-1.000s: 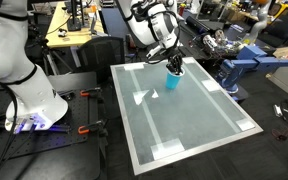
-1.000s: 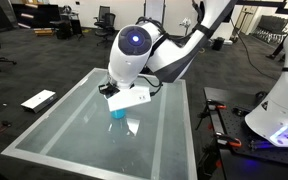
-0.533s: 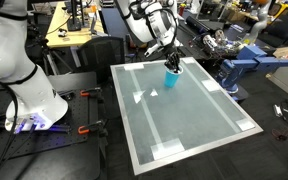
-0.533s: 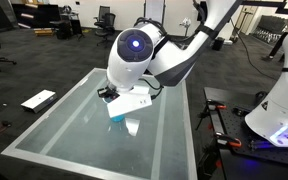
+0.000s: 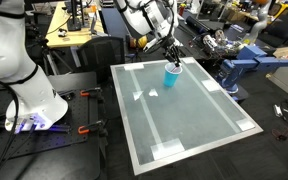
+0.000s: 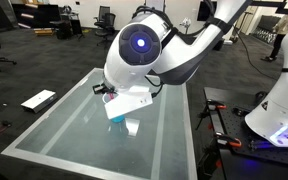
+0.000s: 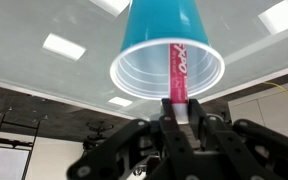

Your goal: Place the marker on the table

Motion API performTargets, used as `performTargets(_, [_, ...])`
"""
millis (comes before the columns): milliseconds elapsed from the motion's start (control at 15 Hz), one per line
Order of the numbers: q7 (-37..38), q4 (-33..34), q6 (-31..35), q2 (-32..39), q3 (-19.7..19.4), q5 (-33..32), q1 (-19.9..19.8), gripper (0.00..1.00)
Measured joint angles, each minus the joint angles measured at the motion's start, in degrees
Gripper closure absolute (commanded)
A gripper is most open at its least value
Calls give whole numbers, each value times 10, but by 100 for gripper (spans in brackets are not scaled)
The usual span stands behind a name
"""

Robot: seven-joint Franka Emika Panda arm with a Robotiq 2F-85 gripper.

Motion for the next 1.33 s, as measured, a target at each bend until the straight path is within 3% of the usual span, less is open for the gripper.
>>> performTargets(667, [49,-20,-118,-97,33,-69,13,95])
performTargets(1000, [54,-58,-163,-169,40,-62,8,95])
performTargets(1333, [52,-119,-162,-243,39,-35,-19,95])
